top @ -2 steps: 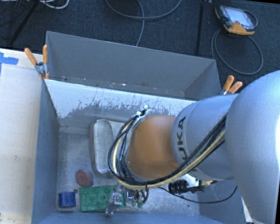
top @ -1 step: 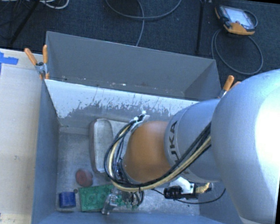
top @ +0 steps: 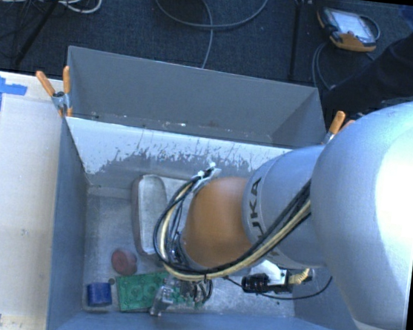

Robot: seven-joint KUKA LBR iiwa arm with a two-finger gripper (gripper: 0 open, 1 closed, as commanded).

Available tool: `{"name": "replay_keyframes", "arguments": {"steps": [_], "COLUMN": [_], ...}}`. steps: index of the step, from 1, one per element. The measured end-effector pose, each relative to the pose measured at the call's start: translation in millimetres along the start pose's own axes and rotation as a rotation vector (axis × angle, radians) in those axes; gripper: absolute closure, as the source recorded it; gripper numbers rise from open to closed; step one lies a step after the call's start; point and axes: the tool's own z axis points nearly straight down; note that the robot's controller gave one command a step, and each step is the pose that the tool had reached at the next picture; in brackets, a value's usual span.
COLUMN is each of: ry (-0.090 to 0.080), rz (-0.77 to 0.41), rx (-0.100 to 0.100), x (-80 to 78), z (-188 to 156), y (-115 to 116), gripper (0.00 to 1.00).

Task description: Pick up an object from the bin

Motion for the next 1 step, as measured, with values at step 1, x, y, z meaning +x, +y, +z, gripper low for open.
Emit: {"name": "replay_keyframes", "arguments": {"steps": [1], "ry": [-0.002], "rz": [0.002], "rx": [-0.002], "x": [-0.8], "z": [-1.2], "y": [0.5], "gripper": [1.0]}}
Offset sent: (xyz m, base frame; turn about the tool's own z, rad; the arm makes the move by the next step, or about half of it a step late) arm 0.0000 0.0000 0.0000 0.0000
